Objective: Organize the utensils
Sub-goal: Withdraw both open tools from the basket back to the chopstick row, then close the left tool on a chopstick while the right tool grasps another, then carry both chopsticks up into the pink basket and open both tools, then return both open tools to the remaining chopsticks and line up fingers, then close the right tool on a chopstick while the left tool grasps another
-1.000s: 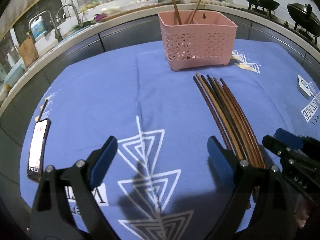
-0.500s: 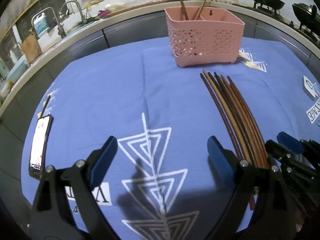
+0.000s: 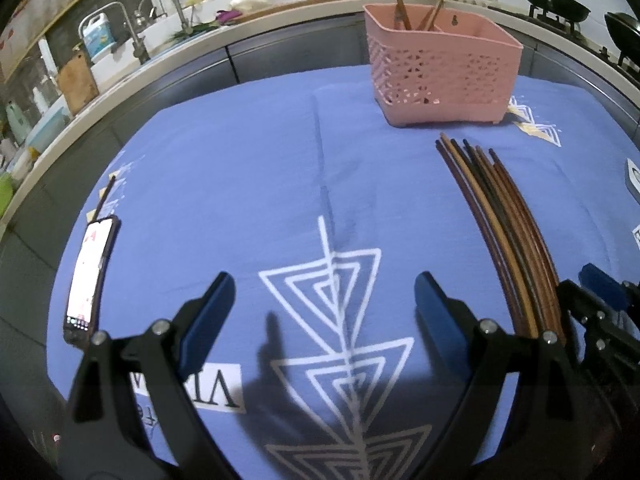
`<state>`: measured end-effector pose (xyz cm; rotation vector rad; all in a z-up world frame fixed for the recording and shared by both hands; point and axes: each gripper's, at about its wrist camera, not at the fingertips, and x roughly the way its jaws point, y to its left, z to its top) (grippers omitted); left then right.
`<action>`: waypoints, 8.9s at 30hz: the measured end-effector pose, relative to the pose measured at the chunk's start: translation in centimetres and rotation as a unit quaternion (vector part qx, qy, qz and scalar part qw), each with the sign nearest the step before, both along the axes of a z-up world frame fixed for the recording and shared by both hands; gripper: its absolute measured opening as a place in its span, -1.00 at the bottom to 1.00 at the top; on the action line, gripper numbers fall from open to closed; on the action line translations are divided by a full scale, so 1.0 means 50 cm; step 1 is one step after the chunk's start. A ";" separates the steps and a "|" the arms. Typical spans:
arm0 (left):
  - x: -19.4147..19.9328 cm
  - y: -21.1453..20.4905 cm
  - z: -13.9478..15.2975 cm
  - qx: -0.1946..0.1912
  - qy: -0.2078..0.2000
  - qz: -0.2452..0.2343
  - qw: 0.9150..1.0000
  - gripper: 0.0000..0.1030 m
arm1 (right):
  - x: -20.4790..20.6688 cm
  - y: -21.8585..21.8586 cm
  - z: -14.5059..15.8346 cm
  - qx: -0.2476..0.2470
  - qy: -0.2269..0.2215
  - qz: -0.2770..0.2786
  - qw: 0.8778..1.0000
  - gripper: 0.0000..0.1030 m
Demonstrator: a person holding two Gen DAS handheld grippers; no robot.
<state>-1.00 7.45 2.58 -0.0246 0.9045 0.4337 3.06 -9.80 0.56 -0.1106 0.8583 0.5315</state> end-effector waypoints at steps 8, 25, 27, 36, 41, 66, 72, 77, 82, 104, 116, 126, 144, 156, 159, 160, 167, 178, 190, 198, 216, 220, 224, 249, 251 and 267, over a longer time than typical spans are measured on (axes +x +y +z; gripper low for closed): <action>0.003 0.005 -0.007 -0.004 0.004 0.001 1.000 0.70 | 0.007 0.002 -0.009 -0.013 -0.014 -0.003 1.000 -0.59; 0.114 -0.064 -0.029 -0.116 0.032 -0.100 0.988 0.14 | 0.025 -0.044 -0.003 0.027 0.009 -0.021 0.999 -0.61; 0.115 -0.071 -0.034 -0.115 0.033 -0.105 0.987 0.13 | 0.026 -0.044 -0.004 0.028 0.009 -0.019 0.999 -0.61; 0.127 -0.097 -0.040 -0.072 0.028 -0.108 0.991 0.02 | 0.025 -0.022 -0.011 0.016 -0.005 -0.002 1.000 -0.61; 0.138 -0.097 -0.037 -0.077 0.019 -0.129 0.988 -0.85 | 0.025 -0.023 -0.012 0.002 -0.016 -0.002 1.000 -0.83; 0.233 -0.008 -0.025 -0.077 0.017 -0.160 0.984 -0.92 | 0.280 0.082 0.022 -0.028 0.095 0.068 0.993 -0.90; 0.175 0.002 0.113 -0.097 -0.084 -0.183 0.975 -0.92 | 0.226 0.040 0.118 0.054 0.053 0.092 0.993 -0.91; 0.104 0.002 0.259 -0.097 -0.183 -0.195 0.959 -0.92 | 0.149 -0.005 0.245 0.125 -0.035 0.122 0.984 -0.91; 0.064 0.002 0.386 -0.091 -0.261 -0.201 0.940 -0.92 | 0.128 -0.017 0.357 0.180 -0.108 0.115 0.971 -0.91; 0.326 0.083 0.422 -0.043 -0.255 -0.126 0.958 -0.92 | 0.385 0.151 0.427 0.167 -0.174 0.045 0.969 -0.90; 0.283 0.084 0.363 -0.063 -0.207 -0.097 0.971 -0.61 | 0.340 0.108 0.418 0.201 -0.106 0.031 0.973 -0.38; 0.091 0.043 0.352 -0.077 -0.239 -0.105 0.962 -0.53 | 0.163 -0.010 0.360 0.195 -0.093 0.058 0.975 -0.21; -0.014 -0.076 -0.018 -0.166 0.004 -0.176 0.970 -0.53 | -0.102 -0.077 0.018 0.068 0.083 0.139 0.984 -0.50; -0.032 -0.082 -0.039 -0.156 0.014 -0.167 0.973 -0.53 | -0.159 -0.066 -0.018 -0.021 0.042 0.134 0.990 -0.50; -0.037 -0.090 -0.042 -0.143 0.012 -0.167 0.975 -0.53 | -0.149 -0.073 -0.019 -0.024 0.034 0.110 0.993 -0.50; -0.038 -0.091 -0.043 -0.140 0.011 -0.166 0.976 -0.53 | -0.149 -0.073 -0.019 -0.023 0.033 0.106 0.994 -0.50; -0.042 -0.096 -0.044 -0.128 0.005 -0.163 0.978 -0.52 | -0.149 -0.074 -0.021 -0.024 0.020 0.100 0.995 -0.50; -0.045 -0.105 -0.045 -0.122 0.005 -0.169 0.978 -0.37 | -0.149 -0.081 -0.019 -0.011 0.017 0.096 0.995 -0.50; -0.041 -0.116 -0.041 -0.143 0.012 -0.177 0.974 -0.26 | -0.157 -0.079 -0.018 -0.013 0.006 0.095 0.995 -0.50; -0.025 -0.148 -0.037 -0.138 0.013 -0.193 0.971 -0.26 | -0.156 -0.078 -0.019 -0.013 0.006 0.095 0.995 -0.50; -0.033 -0.144 -0.044 -0.126 0.015 -0.175 0.976 -0.21 | -0.153 -0.086 -0.014 -0.005 0.007 0.084 0.996 -0.50; -0.030 -0.152 -0.045 -0.119 0.018 -0.179 0.977 -0.21 | -0.155 -0.082 -0.014 -0.009 0.003 0.082 0.997 -0.50; -0.030 -0.153 -0.045 -0.117 0.017 -0.179 0.977 -0.22 | -0.160 -0.080 -0.014 -0.010 0.002 0.081 0.997 -0.50; -0.025 -0.143 -0.042 -0.126 0.016 -0.174 0.977 -0.24 | -0.130 -0.097 -0.013 0.004 0.012 0.045 0.999 -0.65; -0.025 -0.139 -0.042 -0.127 0.014 -0.172 0.977 -0.34 | -0.132 -0.094 -0.013 0.002 0.010 0.046 0.999 -0.65; -0.025 -0.095 -0.042 -0.177 0.007 -0.169 0.970 -0.54 | -0.121 -0.105 -0.014 0.014 0.024 0.028 0.999 -0.69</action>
